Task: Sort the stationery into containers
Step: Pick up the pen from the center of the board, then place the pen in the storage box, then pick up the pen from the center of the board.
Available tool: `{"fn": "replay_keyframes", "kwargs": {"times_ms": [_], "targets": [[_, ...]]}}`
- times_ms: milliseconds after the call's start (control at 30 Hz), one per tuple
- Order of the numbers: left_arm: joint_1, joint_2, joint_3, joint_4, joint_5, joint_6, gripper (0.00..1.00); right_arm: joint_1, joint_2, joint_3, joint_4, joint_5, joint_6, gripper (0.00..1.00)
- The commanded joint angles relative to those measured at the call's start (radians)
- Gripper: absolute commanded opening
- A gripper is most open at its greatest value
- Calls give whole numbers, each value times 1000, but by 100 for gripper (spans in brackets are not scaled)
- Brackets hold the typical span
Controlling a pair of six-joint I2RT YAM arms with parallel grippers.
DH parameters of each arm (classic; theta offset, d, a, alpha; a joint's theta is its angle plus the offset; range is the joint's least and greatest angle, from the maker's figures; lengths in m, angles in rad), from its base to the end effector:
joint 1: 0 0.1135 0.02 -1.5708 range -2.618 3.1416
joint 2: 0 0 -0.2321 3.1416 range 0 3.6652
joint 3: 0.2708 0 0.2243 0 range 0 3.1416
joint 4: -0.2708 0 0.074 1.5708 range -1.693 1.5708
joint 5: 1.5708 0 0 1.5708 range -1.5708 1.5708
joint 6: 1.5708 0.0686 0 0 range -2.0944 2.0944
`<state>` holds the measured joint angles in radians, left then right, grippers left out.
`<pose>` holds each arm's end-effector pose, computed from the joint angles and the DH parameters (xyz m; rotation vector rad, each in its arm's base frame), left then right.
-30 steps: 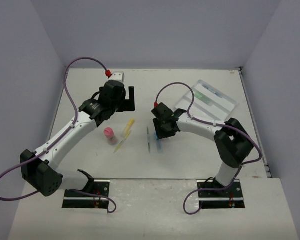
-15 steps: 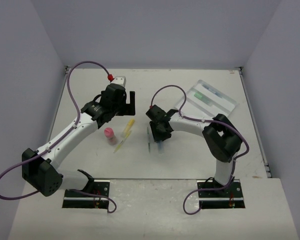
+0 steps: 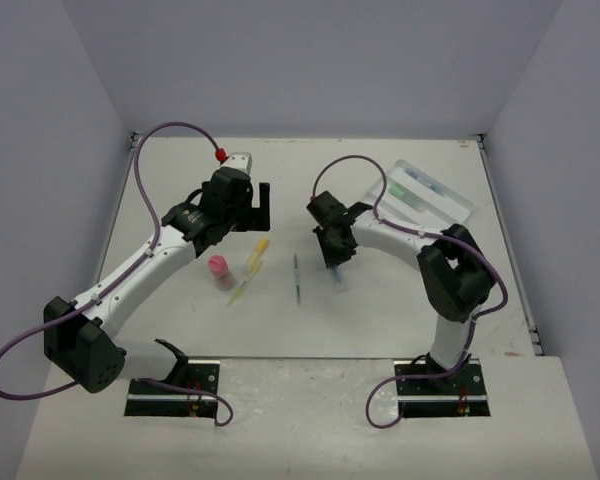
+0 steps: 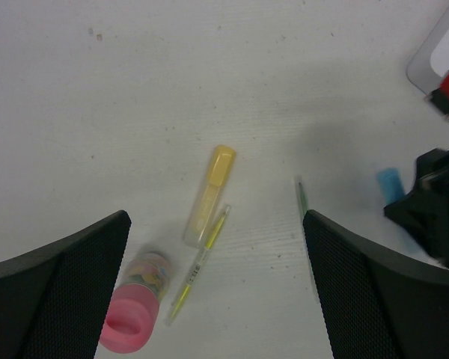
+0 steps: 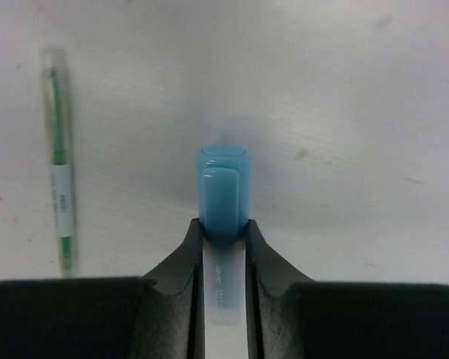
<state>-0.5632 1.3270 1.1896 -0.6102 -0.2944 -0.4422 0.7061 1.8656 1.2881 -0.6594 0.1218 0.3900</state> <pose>0.2547 -0.1373 0.2736 -0.0094 2.2859 -0.1834 0.2701 0.2194 0.1336 -0.4111 2.7619 0.0998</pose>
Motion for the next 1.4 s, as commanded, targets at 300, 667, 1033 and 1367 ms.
{"fn": "replay_keyframes", "kwargs": {"times_ms": [300, 667, 1033, 1367], "targets": [[6, 35, 140, -13, 20, 74, 100, -476, -160, 86, 277, -87, -1015, 0], [6, 87, 158, 106, -35, 186, 100, -547, 126, 365, 184, -56, -1185, 6], [71, 233, 167, 124, 18, 160, 100, -550, 87, 402, 109, -159, -1112, 61], [112, 383, 177, 140, 94, 148, 99, -526, -157, 286, 143, -295, -899, 99]]}}
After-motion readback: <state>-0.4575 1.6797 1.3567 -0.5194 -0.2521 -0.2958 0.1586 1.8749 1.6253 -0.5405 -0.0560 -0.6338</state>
